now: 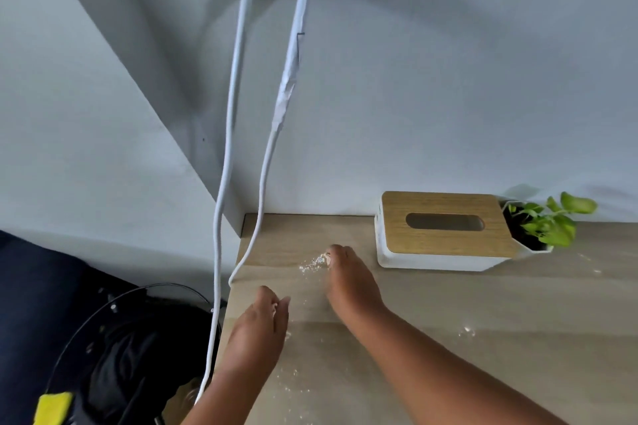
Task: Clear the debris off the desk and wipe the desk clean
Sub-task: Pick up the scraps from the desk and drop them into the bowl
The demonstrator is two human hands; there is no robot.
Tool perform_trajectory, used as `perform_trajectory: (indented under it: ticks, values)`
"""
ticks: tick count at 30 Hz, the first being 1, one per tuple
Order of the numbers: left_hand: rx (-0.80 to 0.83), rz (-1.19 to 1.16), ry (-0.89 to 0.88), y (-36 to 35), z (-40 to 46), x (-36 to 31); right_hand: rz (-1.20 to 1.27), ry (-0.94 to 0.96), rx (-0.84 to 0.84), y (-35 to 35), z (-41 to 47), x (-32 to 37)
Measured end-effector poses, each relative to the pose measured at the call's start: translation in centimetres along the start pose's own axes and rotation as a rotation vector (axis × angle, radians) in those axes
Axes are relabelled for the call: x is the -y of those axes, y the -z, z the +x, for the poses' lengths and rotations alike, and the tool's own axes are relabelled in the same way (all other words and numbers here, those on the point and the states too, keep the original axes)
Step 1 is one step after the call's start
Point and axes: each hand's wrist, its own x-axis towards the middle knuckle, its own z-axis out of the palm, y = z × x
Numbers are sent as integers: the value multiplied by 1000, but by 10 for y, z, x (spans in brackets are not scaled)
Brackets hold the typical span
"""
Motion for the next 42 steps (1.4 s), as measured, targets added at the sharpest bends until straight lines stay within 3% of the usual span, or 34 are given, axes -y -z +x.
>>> perform_trajectory:
  ticks: [5, 10, 18, 27, 31, 36, 42]
  values:
    - [-29, -233, 153, -2, -28, -9, 117, 33, 36, 1, -78, -8]
    - [-47, -256, 197, 1, -66, -15, 237, 3, -34, 13, -145, -16]
    - [104, -539, 301, -7, -112, -32, 465, -164, -163, 31, -227, -42]
    - [318, -672, 185, -28, -143, -72, 580, -342, -209, 56, -281, -91]
    - [454, -715, 122, -48, -162, -95, 739, -418, -281, 67, -308, -110]
    - [470, -754, 121, -90, -195, -140, 1099, -542, -319, 77, -349, -141]
    - [561, -857, 221, -126, -253, -212, 1252, -625, -363, 107, -410, -188]
